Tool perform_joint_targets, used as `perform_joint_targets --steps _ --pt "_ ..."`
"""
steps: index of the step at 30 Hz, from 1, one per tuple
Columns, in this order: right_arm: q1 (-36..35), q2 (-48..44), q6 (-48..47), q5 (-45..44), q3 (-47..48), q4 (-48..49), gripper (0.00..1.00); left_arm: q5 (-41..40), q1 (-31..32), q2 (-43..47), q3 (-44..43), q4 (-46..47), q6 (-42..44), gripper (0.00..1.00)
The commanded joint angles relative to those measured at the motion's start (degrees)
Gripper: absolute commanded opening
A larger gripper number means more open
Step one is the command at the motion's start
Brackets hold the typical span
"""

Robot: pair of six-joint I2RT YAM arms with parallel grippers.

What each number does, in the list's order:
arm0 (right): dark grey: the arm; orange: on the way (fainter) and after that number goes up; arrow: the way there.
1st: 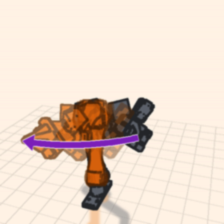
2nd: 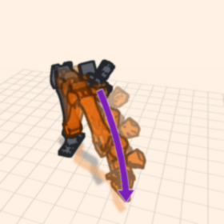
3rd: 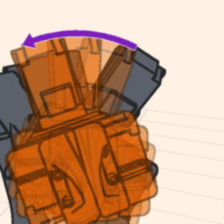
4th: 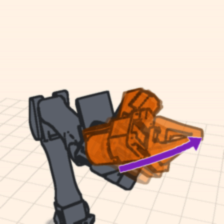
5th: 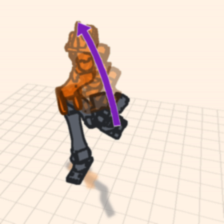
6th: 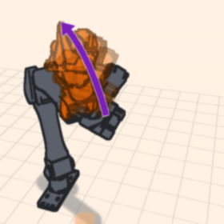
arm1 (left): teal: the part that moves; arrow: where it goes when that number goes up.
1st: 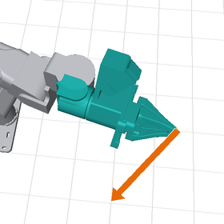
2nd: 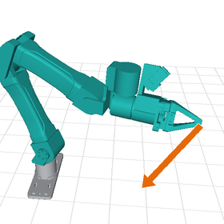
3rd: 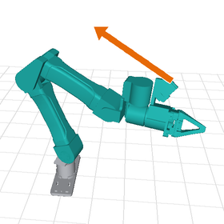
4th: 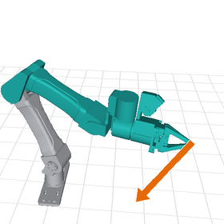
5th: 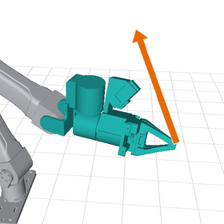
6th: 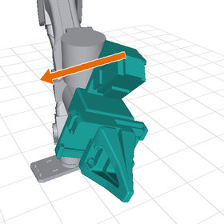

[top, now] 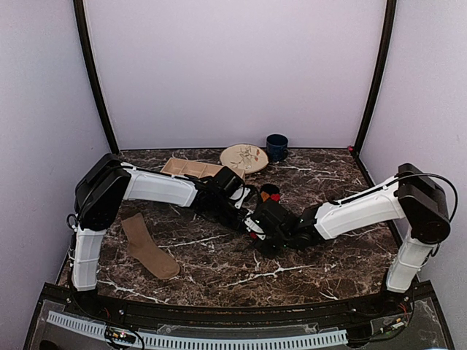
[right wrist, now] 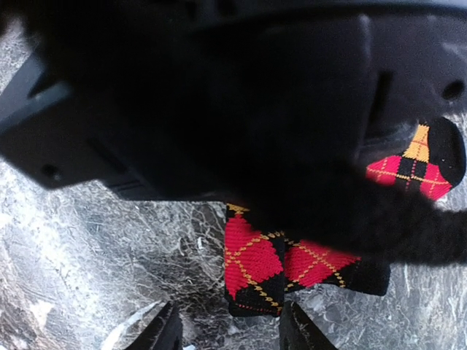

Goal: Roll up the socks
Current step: Roll the sock at the center of the board.

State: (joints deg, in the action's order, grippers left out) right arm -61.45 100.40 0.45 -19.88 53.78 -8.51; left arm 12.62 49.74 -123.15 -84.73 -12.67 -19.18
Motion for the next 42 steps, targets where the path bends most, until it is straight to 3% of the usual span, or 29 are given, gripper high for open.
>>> perform_joint_targets --steps 1,5,17,24,32,35,38,42 --pt "1.1 1.3 -0.5 1.9 1.1 1.1 0.44 1.7 0.8 -3.2 1.1 -8.7 0.1 0.40" --pt "2.0 1.9 -0.7 2.6 1.4 1.0 0.40 1.9 0.8 -3.2 1.2 -8.7 0.3 0.40" --pt "3.0 4.9 -0.8 2.6 3.0 0.2 0.39 2.6 0.5 -3.1 1.0 -9.3 0.5 0.39" --pt "3.3 5.6 0.2 2.8 2.5 -0.8 0.21 3.2 0.1 -3.1 1.0 -9.3 0.5 0.39" --pt "4.5 6.0 3.0 6.0 3.1 -2.6 0.13 3.3 -0.3 -3.1 1.1 -9.1 0.0 0.39" --pt "5.4 6.0 5.2 9.1 3.5 -3.4 0.11 2.2 -0.7 -3.0 1.1 -9.5 -0.7 0.43" --pt "6.3 5.7 7.5 12.3 3.6 -3.6 0.10 0.2 -1.1 -2.4 1.6 -9.4 -1.8 0.56" --pt "7.6 5.4 9.8 16.4 3.8 -3.5 0.10 -1.4 -1.6 -0.8 3.0 -8.1 -3.2 0.63"
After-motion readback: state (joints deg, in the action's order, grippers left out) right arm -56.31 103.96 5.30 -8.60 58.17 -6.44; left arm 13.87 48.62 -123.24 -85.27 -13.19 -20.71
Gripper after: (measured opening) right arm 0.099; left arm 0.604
